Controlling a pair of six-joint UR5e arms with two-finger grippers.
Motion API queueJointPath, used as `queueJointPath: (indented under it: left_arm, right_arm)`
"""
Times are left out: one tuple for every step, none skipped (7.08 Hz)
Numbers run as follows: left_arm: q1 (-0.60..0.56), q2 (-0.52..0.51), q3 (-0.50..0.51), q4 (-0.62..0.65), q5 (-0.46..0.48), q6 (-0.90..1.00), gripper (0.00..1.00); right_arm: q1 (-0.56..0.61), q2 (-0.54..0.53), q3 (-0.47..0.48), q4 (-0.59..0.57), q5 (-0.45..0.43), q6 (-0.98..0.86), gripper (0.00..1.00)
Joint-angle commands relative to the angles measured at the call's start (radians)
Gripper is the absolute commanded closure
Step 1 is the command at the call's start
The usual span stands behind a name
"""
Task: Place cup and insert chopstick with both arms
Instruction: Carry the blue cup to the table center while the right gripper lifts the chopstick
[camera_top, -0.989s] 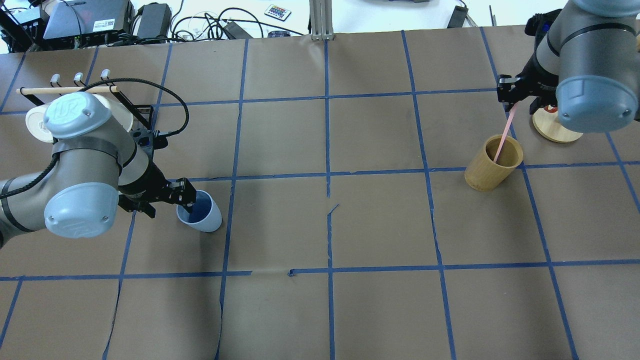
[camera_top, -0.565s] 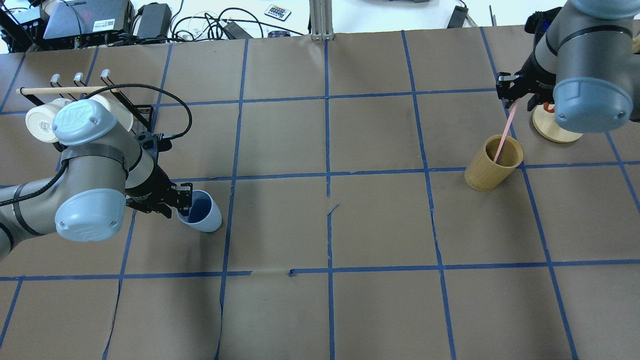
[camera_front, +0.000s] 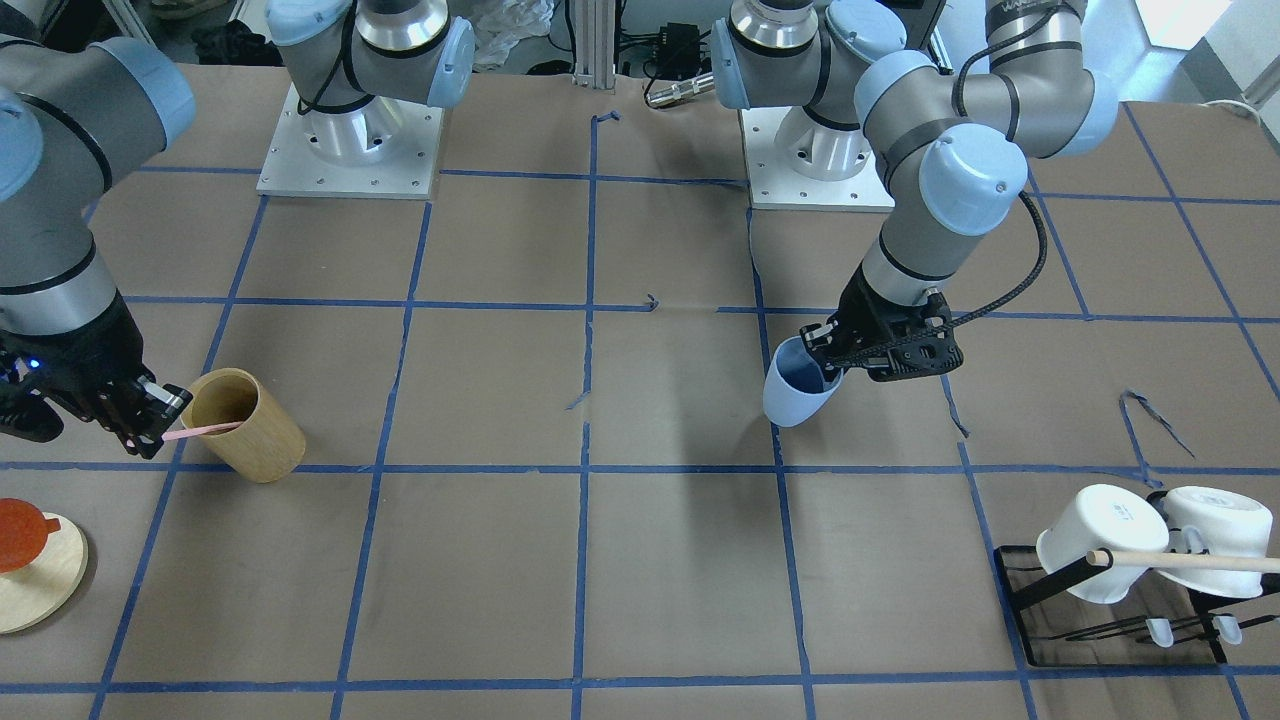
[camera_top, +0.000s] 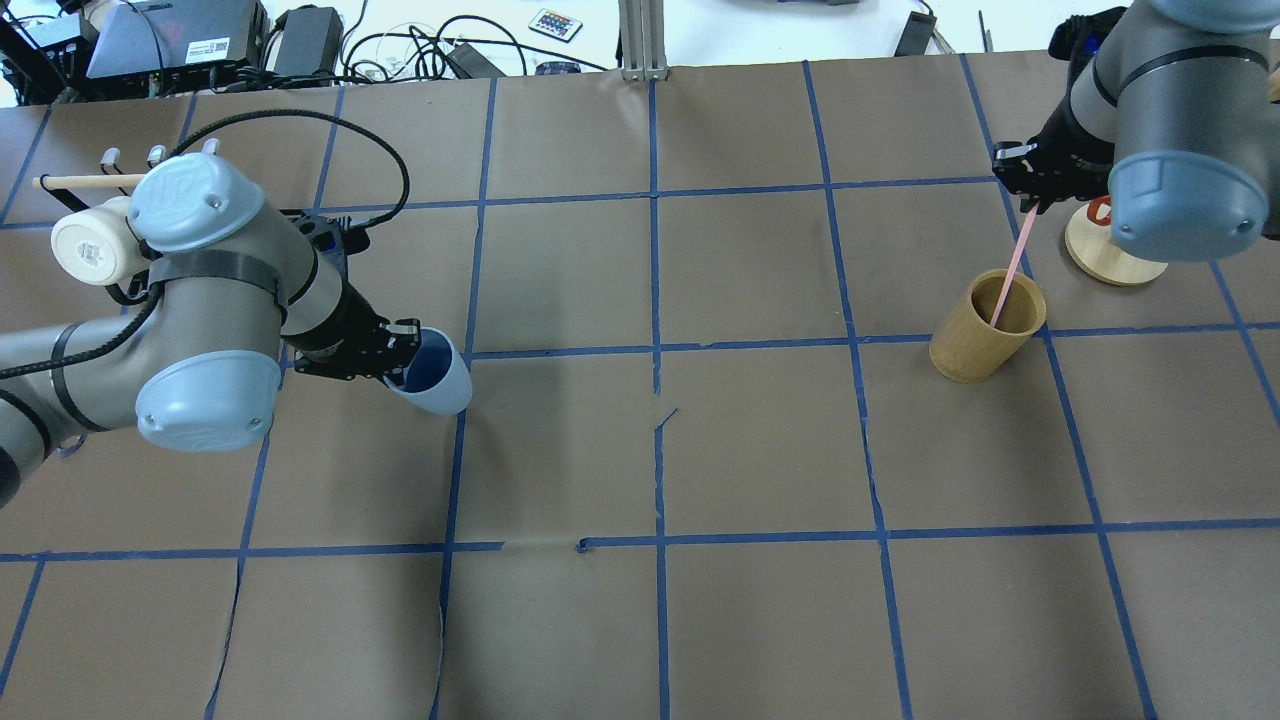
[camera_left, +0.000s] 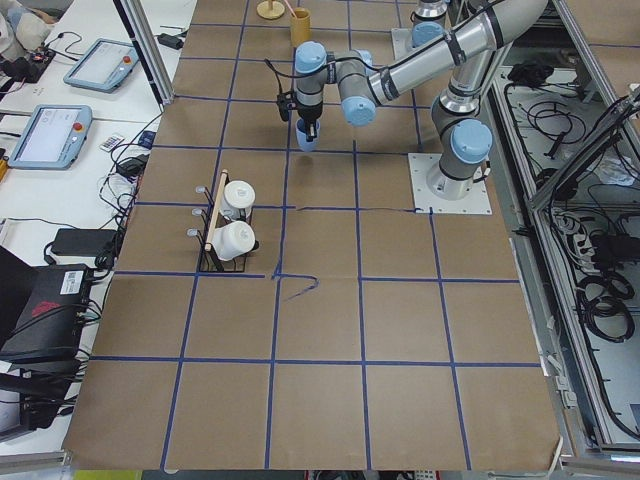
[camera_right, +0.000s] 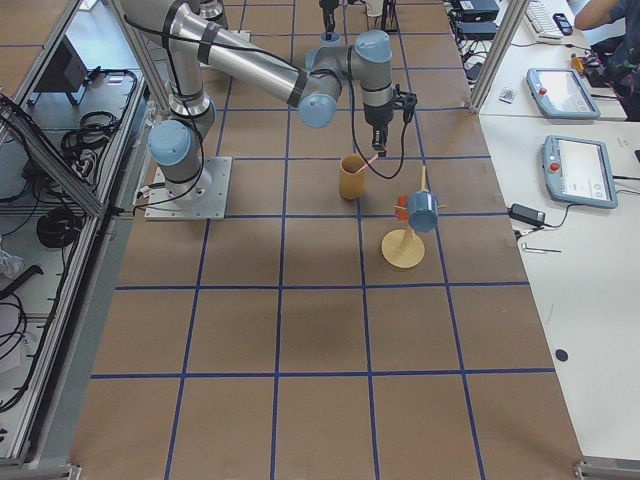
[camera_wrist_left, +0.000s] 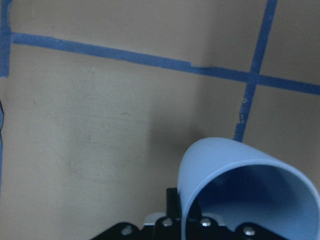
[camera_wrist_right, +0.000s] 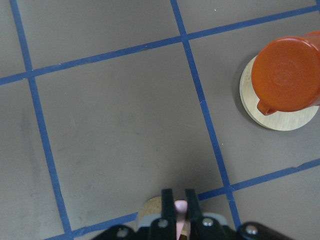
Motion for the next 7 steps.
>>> queueJointPath:
  left_arm:
    - [-0.152, -0.065, 0.124, 0.006, -0.002, -0.169, 1.0]
    - [-0.188, -0.114, 0.173, 0.012, -0.008, -0.219, 1.0]
    - [-0.247, -0.176, 0.24, 0.031, 0.002, -0.286, 1.0]
    - [-0.29, -0.237, 0.323, 0.034, 0.002, -0.356, 1.0]
    - [-0.323, -0.288, 0.373, 0.038, 0.004, -0.395, 1.0]
    - [-0.34, -0.329, 0.387, 0.083, 0.005, -0.403, 1.0]
    - [-0.352, -0.363, 0.382, 0.097, 0.011, -0.411, 1.0]
  right_arm:
    - [0.002, -0.011, -0.004, -0.005, 0.012, 0.0, 1.0]
    - [0.005, -0.027, -0.025, 0.0, 0.013, 0.0, 1.0]
    - [0.008, -0.041, -0.053, 0.01, 0.012, -0.002, 1.0]
    - [0.011, -0.052, -0.07, 0.012, 0.013, -0.002, 1.0]
    - [0.02, -0.069, -0.084, 0.012, 0.012, -0.002, 1.0]
    - [0.034, -0.104, -0.093, 0.062, 0.012, -0.002, 1.0]
    - [0.044, -0.135, -0.119, 0.105, 0.01, -0.002, 1.0]
